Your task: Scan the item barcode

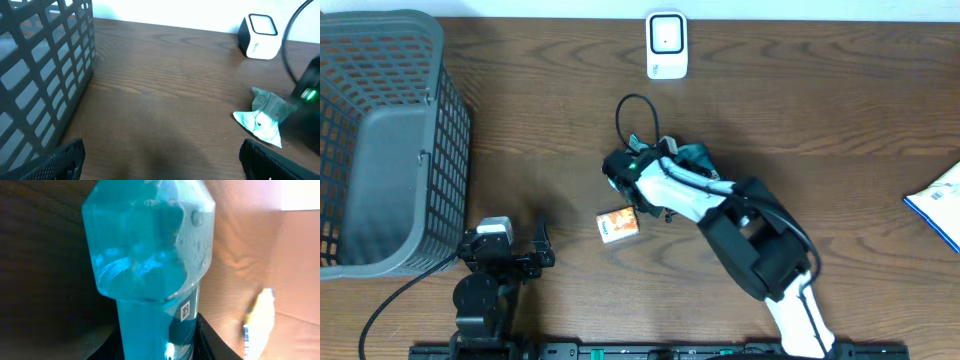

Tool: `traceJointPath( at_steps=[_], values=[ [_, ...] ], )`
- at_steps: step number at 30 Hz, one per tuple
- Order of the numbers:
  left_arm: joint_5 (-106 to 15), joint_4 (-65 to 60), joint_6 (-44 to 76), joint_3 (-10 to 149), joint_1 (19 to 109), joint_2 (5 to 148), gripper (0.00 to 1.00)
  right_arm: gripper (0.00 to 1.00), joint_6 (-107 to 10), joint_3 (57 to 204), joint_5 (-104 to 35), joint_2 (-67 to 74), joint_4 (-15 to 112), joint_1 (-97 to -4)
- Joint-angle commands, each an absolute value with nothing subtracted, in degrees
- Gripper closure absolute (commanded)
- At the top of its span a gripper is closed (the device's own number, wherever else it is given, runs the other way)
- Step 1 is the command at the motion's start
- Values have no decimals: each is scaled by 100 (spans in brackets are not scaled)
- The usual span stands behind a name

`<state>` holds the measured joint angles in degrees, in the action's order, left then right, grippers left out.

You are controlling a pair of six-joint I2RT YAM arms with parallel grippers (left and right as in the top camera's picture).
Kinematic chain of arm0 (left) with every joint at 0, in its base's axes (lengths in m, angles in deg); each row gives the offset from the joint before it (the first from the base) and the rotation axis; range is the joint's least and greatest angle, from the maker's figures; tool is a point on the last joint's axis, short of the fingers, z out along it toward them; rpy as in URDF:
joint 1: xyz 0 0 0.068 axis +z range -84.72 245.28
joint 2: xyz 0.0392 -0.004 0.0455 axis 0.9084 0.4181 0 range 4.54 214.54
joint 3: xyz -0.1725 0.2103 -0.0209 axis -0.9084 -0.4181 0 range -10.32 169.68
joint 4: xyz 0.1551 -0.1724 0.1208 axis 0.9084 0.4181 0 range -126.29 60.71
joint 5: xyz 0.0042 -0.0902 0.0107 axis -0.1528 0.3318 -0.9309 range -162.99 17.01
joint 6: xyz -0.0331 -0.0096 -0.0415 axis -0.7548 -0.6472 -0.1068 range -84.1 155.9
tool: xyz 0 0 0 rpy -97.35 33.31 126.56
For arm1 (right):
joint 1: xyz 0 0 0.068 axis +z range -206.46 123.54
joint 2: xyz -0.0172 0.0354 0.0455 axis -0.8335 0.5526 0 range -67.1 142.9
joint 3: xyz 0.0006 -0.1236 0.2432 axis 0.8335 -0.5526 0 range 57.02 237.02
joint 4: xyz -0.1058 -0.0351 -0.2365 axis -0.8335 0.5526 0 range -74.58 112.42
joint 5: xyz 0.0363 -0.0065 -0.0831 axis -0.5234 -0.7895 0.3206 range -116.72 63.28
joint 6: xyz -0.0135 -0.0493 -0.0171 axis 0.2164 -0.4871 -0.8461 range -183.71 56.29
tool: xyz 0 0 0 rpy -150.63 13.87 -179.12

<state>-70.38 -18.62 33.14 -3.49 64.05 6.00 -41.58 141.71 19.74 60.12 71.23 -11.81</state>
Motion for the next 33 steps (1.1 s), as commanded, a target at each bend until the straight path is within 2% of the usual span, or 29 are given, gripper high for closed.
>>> traceJointPath(
  at_steps=[1, 7, 13, 18, 24, 29, 31, 33],
  values=[
    [-7091, -1840, 3368, -480, 6396, 595, 2, 85, -4166, 14149, -502, 5520, 7001, -1293],
    [-7091, -1840, 3368, -480, 6396, 595, 2, 80, -4820, 14149, -2789, 4418, 6887, -1854],
    [-7091, -1840, 3368, -480, 6396, 595, 2, 80, -5504, 14039, -4555, 4466, 6850, -2668],
    [-7091, -1840, 3368, -480, 6396, 595, 2, 78, -5611, 13602, -4703, 4823, 6568, -3118],
    [-7091, -1840, 3368, -480, 6396, 595, 2, 75, -5613, 13416, -4808, 5067, 6282, -3083],
    [-7091, -1840, 3368, -480, 6396, 595, 2, 67, -5635, 13421, -5132, 5065, 5969, -3065],
    [-7091, -1840, 3368, -480, 6396, 595, 2, 69, -5801, 13421, -5516, 5065, 5932, -3087],
    [-7091, -1840, 3368, -480, 6396, 595, 2, 76, -5898, 13421, -5921, 5065, 5930, -3102]
  ],
)
